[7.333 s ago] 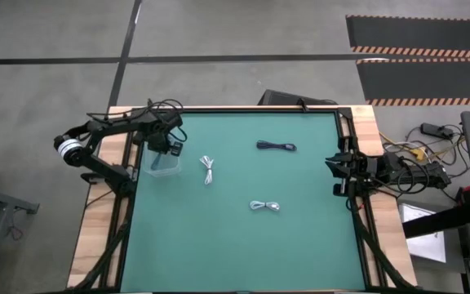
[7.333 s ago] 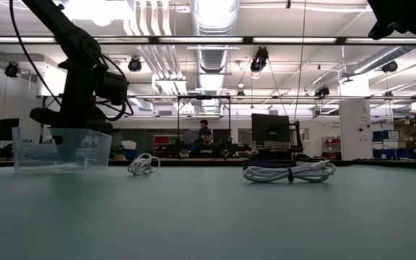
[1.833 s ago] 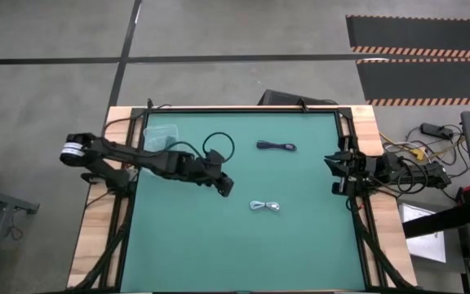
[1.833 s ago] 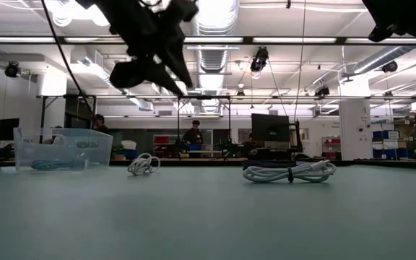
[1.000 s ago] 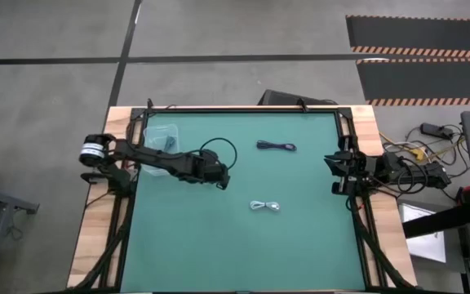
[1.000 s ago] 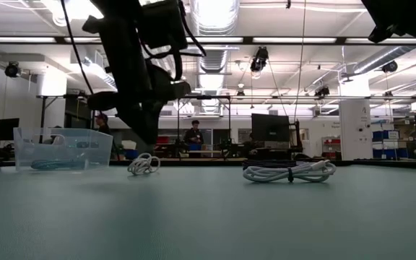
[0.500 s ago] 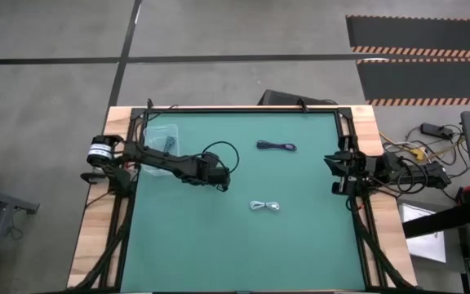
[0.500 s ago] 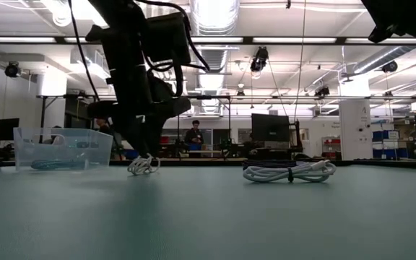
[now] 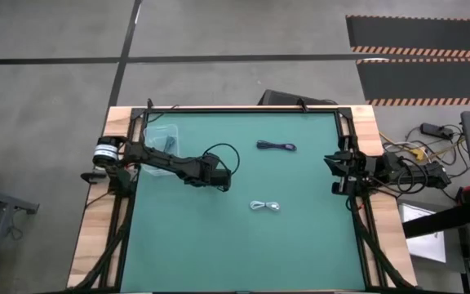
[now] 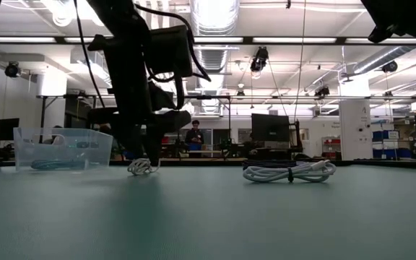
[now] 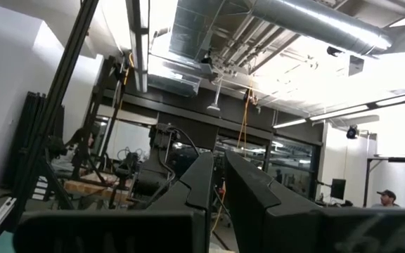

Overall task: Pick and place USB-C Cables
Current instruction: Put the white charger cable into the transparent bin

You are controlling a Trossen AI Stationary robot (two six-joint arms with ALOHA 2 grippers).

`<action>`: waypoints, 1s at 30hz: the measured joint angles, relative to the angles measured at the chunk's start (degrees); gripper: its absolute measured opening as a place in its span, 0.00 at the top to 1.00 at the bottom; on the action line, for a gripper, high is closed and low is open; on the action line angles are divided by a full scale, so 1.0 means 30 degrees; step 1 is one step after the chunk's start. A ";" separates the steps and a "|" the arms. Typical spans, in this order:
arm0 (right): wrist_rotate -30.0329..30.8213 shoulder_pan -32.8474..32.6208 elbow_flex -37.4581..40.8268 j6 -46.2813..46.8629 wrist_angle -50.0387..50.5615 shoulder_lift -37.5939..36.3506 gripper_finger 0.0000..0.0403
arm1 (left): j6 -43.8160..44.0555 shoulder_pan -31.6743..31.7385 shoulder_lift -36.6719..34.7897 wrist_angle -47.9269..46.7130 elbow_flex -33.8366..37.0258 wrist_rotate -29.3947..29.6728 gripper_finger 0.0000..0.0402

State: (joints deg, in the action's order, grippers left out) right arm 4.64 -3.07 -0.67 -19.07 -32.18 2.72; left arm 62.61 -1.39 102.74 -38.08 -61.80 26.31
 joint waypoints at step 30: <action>0.0000 0.0000 0.0000 -0.0065 0.0022 0.0000 0.93 | 0.0510 -0.0020 0.0000 0.0013 0.0199 0.0417 0.98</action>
State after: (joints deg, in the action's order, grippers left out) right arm 4.64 -3.07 -0.67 -19.27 -32.12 2.72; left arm 64.14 -1.45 102.74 -38.04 -61.20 27.56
